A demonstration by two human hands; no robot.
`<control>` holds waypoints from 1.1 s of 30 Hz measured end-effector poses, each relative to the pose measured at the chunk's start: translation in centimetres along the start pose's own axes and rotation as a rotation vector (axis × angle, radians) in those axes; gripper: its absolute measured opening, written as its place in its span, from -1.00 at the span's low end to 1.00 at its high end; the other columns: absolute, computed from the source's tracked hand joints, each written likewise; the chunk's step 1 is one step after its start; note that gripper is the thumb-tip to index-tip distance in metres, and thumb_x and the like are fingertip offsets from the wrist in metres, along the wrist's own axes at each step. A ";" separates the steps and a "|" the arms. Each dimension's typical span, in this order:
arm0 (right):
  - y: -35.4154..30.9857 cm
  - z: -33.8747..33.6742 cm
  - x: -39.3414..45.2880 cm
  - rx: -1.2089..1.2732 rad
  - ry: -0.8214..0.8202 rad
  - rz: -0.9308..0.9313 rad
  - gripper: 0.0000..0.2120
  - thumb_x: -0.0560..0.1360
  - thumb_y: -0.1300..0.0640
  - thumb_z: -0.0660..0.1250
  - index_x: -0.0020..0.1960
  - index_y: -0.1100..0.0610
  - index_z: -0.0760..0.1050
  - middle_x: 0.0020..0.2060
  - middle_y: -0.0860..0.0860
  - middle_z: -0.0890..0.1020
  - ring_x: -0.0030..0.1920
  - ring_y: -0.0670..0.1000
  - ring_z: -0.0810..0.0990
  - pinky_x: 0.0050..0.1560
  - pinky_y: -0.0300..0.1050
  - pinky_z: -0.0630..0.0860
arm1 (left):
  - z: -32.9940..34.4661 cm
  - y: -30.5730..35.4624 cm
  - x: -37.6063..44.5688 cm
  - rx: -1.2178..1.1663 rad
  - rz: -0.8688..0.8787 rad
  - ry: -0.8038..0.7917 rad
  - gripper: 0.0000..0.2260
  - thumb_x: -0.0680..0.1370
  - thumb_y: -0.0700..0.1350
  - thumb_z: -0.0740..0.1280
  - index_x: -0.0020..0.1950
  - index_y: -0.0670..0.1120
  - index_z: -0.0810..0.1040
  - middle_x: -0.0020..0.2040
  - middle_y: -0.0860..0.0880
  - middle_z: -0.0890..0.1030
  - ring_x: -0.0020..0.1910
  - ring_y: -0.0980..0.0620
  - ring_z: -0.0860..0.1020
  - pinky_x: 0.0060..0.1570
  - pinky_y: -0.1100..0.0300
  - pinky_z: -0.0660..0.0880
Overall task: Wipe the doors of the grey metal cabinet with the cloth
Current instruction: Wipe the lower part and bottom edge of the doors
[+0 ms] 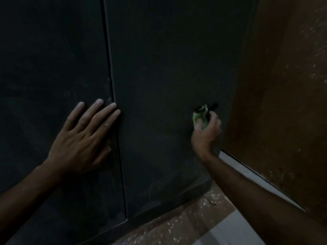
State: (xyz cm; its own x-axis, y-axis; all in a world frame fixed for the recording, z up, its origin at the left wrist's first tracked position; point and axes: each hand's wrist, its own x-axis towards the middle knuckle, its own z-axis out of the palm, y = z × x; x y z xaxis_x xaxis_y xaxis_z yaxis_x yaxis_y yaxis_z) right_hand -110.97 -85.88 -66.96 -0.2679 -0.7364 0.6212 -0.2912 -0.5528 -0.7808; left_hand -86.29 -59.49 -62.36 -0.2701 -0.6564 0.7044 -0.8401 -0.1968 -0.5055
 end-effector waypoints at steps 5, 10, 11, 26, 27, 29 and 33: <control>0.9 0.3 -6.6 -0.146 -0.372 -0.757 -0.37 0.38 0.22 0.46 0.40 0.04 0.36 0.26 0.14 0.42 0.16 0.19 0.44 0.17 -0.06 0.36 | 0.3 1.9 1.0 -0.085 -0.086 0.093 -0.31 0.54 0.09 0.21 0.62 -0.22 0.32 0.66 -0.23 0.22 0.66 -0.26 0.14 0.63 -0.28 -0.04; 6.2 -1.3 -2.0 -0.176 -0.185 -0.238 -0.47 0.50 0.23 0.34 0.44 0.10 0.31 0.29 0.20 0.42 0.22 0.18 0.43 0.20 0.27 0.48 | 2.0 5.3 2.8 -0.118 -0.040 -0.003 -0.25 0.53 0.13 0.19 0.65 -0.23 0.24 0.70 -0.22 0.13 0.69 -0.23 0.04 0.63 -0.32 -0.08; 5.2 -1.1 -0.4 -0.133 -0.106 -0.024 -0.51 0.57 0.20 0.30 0.47 0.12 0.31 0.33 0.20 0.41 0.27 0.20 0.43 0.30 0.20 0.43 | 2.2 5.7 3.0 -0.111 -0.042 -0.012 -0.25 0.54 0.13 0.18 0.66 -0.24 0.23 0.70 -0.21 0.12 0.70 -0.23 0.02 0.62 -0.33 -0.08; 7.2 -0.3 2.3 -0.216 0.031 -0.091 -0.50 0.64 0.10 0.24 0.54 0.18 0.27 0.37 0.23 0.39 0.31 0.19 0.38 0.22 -0.09 0.28 | 4.3 7.0 3.4 -0.074 -0.079 0.061 -0.27 0.59 0.13 0.17 0.68 -0.22 0.17 0.72 -0.16 0.09 0.70 -0.23 -0.02 0.62 -0.33 -0.10; 7.5 0.0 0.9 -0.247 -0.038 -0.278 -0.49 0.62 0.09 0.26 0.52 0.17 0.29 0.35 0.22 0.40 0.28 0.17 0.38 0.22 -0.09 0.30 | 4.4 6.9 3.5 -0.083 -0.079 0.064 -0.27 0.59 0.13 0.17 0.68 -0.22 0.17 0.71 -0.16 0.09 0.70 -0.23 -0.02 0.62 -0.34 -0.10; 10.6 -0.1 -3.6 -0.291 -0.217 -0.436 -0.44 0.57 0.05 0.28 0.52 0.15 0.26 0.35 0.21 0.40 0.27 0.19 0.43 0.21 -0.04 0.39 | 4.4 6.9 3.4 -0.093 -0.086 0.063 -0.27 0.59 0.14 0.16 0.68 -0.22 0.17 0.72 -0.16 0.09 0.70 -0.24 -0.01 0.62 -0.34 -0.10; 14.0 -0.9 -3.5 -0.284 -0.117 0.107 -0.45 0.67 -0.01 0.17 0.58 0.13 0.14 0.44 0.24 0.34 0.36 0.25 0.44 0.26 0.09 0.47 | 4.5 7.1 3.2 -0.090 -0.102 0.049 -0.26 0.60 0.15 0.14 0.69 -0.21 0.14 0.72 -0.15 0.08 0.70 -0.23 -0.01 0.62 -0.33 -0.12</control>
State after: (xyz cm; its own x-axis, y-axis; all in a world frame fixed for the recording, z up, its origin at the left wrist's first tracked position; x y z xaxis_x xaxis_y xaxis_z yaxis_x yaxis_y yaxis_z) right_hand -114.97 -90.64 -80.01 -0.2082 -0.8333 0.5121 -0.5161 -0.3512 -0.7812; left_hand -90.95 -66.31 -65.92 -0.2014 -0.5995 0.7746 -0.9027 -0.1933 -0.3844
